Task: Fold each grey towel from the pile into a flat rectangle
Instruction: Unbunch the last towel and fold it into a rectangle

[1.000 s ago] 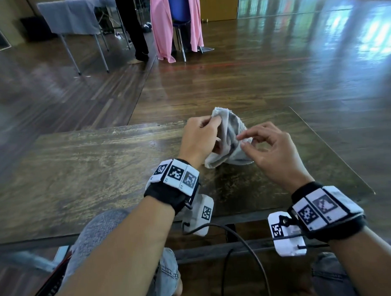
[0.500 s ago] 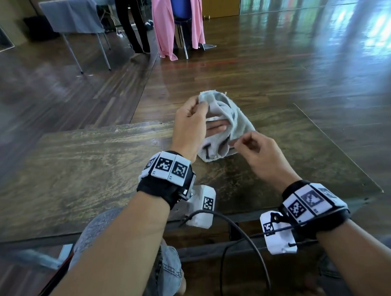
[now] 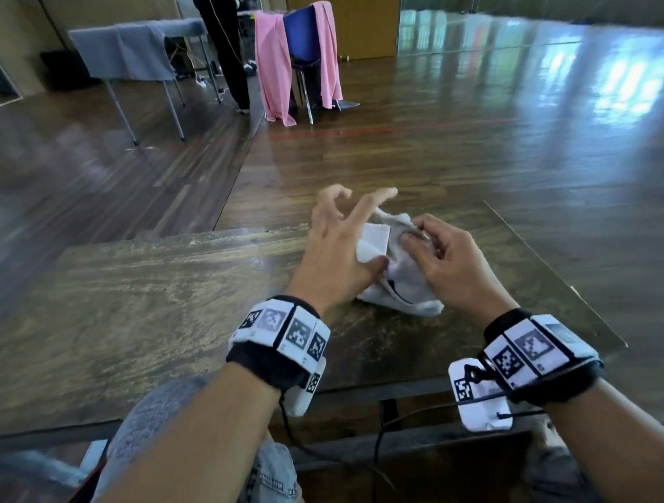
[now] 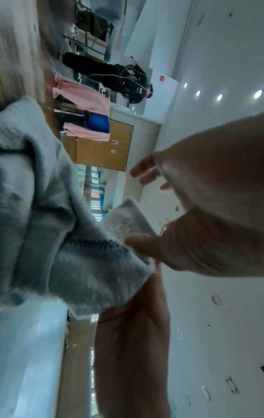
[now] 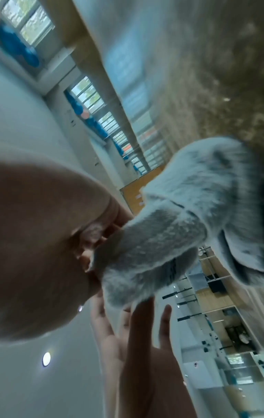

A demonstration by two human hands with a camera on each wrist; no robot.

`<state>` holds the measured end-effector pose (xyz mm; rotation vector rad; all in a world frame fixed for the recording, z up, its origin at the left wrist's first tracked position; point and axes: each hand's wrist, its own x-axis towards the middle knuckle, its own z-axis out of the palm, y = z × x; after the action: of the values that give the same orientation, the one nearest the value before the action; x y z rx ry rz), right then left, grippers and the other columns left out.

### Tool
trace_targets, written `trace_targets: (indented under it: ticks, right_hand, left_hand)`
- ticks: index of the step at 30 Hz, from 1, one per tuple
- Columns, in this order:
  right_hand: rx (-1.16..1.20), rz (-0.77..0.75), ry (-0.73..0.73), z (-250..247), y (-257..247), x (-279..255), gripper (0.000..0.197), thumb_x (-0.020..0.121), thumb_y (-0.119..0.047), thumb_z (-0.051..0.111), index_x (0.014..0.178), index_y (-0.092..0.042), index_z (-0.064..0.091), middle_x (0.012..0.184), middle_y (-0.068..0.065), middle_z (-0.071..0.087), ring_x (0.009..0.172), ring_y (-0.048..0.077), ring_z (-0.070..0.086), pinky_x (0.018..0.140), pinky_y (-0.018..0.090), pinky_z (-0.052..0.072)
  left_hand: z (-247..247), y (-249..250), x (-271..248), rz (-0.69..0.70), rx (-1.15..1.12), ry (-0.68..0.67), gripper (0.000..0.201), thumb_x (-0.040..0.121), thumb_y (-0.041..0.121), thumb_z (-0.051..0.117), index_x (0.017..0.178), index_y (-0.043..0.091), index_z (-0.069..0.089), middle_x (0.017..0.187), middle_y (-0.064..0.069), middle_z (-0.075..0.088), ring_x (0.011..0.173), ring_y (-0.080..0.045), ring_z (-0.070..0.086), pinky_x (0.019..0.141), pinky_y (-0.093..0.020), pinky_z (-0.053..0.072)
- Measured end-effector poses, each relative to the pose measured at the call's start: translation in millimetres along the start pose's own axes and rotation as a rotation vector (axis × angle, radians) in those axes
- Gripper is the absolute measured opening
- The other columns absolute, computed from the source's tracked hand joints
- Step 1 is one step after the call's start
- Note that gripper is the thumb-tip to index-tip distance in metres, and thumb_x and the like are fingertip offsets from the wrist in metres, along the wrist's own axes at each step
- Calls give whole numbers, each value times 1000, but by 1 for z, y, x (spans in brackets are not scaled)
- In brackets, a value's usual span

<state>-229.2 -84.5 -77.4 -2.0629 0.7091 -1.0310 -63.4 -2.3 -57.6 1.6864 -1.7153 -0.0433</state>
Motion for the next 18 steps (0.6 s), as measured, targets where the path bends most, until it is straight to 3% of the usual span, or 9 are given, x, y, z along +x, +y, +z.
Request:
trace_targets:
  ticks: [2, 3, 5, 7, 10, 12, 14, 16, 18]
  right_hand:
    - [-21, -30, -63, -9, -10, -1, 11, 98, -33, 60, 94, -26, 68, 80, 17, 66, 72, 35, 60, 64, 43, 49]
    - [-10, -45, -81, -14, -14, -1, 10, 97, -32, 61, 94, -27, 70, 83, 14, 69, 77, 36, 63, 68, 45, 51]
    - [18, -69, -120, -23, -22, -2, 9, 96, -30, 65, 94, -25, 72, 84, 4, 72, 81, 27, 68, 73, 40, 54]
    - [29, -88, -169, -33, -30, -2, 6, 94, -30, 68, 92, -26, 72, 83, -1, 73, 78, 20, 69, 70, 31, 55]
    - [-82, -56, -273, -48, -37, 2, 11, 88, -38, 72, 91, -28, 71, 80, -10, 72, 70, 9, 67, 64, 25, 53]
    - [-263, 41, -355, -60, -35, 7, 22, 86, -42, 70, 83, -21, 68, 68, -11, 63, 61, 8, 57, 61, 32, 46]
    - [-448, 149, -436, -75, -36, 17, 29, 89, -42, 68, 79, -15, 68, 62, -2, 57, 59, 13, 51, 61, 35, 39]
    - [-595, 198, -501, -90, -41, 30, 22, 91, -41, 68, 91, -20, 76, 74, 0, 70, 67, 17, 60, 66, 37, 46]
    - [-720, 199, -505, -104, -49, 47, 21, 93, -37, 67, 97, -19, 77, 86, 5, 73, 78, 24, 65, 73, 40, 51]
  left_hand:
    - [-3, 3, 3, 16, -34, -22, 37, 82, 31, 72, 118, 31, 61, 121, 1, 44, 114, -23, 45, 99, -42, 44]
    - [-7, 4, 6, 9, -64, -17, 23, 85, 32, 70, 106, 24, 66, 113, 1, 53, 108, -22, 50, 96, -43, 45]
    - [-17, 5, 8, -1, -105, -12, 10, 86, 24, 69, 88, 15, 65, 98, -2, 60, 94, -19, 56, 87, -37, 48]
    - [-31, 10, 12, 29, -105, -13, 10, 85, 15, 66, 80, 7, 61, 88, -7, 63, 83, -18, 58, 76, -27, 47]
    - [-54, 21, 26, 56, -88, 48, 17, 86, 10, 58, 74, 1, 53, 66, -6, 56, 58, -8, 44, 54, -15, 36]
    - [-69, 30, 37, 96, -57, 98, 17, 84, 6, 56, 72, 1, 45, 60, 0, 42, 54, -7, 34, 52, -17, 30]
    - [-84, 36, 45, 134, -15, 119, 11, 82, -1, 52, 76, 3, 44, 61, 5, 37, 54, -7, 33, 54, -20, 30]
    - [-96, 34, 55, 125, 31, 150, 10, 83, -5, 49, 87, 4, 46, 66, 3, 45, 56, -9, 42, 57, -25, 36]
    - [-110, 31, 64, 89, 82, 165, 15, 88, -4, 48, 101, 2, 48, 81, -10, 61, 71, -22, 60, 68, -37, 49]
